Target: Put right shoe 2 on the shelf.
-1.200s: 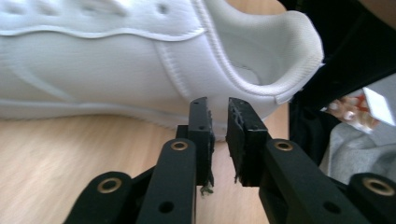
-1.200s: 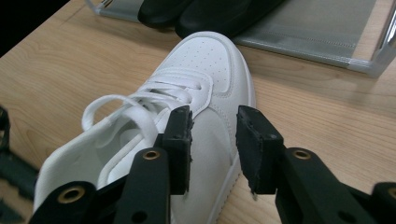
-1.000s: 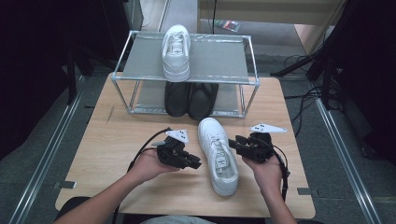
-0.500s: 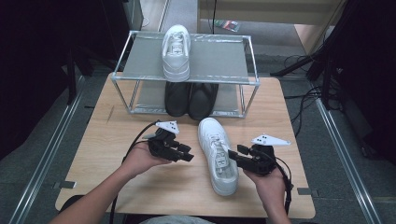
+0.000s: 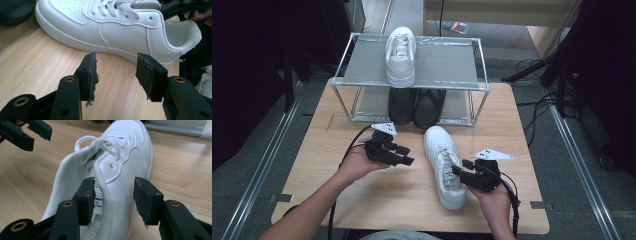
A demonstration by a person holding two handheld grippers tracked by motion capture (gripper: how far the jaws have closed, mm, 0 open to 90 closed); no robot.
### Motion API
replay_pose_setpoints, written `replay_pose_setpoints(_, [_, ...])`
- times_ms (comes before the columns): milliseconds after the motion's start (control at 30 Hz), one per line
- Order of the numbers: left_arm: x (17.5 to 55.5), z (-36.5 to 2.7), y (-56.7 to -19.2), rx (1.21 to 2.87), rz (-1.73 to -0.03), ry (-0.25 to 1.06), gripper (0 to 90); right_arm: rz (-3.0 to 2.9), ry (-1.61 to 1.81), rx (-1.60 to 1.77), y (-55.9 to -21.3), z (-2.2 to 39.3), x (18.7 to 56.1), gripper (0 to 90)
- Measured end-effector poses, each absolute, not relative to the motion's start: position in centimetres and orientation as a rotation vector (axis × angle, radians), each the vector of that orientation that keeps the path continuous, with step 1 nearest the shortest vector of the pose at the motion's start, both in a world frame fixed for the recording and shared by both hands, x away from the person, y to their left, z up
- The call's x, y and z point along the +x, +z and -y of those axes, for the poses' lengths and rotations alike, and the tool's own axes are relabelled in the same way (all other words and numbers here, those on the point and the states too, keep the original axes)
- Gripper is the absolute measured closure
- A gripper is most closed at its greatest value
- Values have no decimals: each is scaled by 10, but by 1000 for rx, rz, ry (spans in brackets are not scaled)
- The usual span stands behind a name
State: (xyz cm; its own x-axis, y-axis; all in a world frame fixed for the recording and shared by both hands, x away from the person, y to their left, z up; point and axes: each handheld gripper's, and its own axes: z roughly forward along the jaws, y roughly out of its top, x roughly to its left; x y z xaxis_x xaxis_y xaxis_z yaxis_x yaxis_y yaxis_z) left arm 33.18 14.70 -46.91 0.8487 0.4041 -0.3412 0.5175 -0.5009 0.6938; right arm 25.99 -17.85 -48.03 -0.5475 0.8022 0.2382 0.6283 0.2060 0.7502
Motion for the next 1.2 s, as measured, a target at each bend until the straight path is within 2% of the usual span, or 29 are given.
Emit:
replay_pose_setpoints(167, [333, -149, -468, 2159, -672, -153, 504, -2233, 1220, 1374, -487, 173, 263, 543])
replay_pose_setpoints(533, [333, -153, -468, 2158, -685, -135, 496, -2205, 1211, 1362, -493, 163, 274, 502])
replay_pose_setpoints(767, [330, -156, -467, 2151, -692, -120, 496, -2185, 1225, 1397, -501, 161, 284, 526])
replay_pose_setpoints(867, [330, -159, -467, 2145, -699, -109, 497, -2175, 1254, 1418, -502, 164, 286, 570])
replay_pose_setpoints(967, [331, -162, -466, 2142, -710, -100, 497, -2148, 1255, 1450, -503, 168, 287, 709])
replay_pose_setpoints(1000, [331, -163, -466, 2140, -711, -103, 497, -2148, 1255, 1450, -503, 168, 287, 709])
replay_pose_setpoints(1100, [332, -166, -466, 2128, -718, -94, 497, -2153, 1236, 1430, -501, 170, 289, 809])
replay_pose_setpoints(1200, [332, -166, -465, 2125, -718, -97, 495, -2164, 1242, 1429, -500, 173, 290, 822])
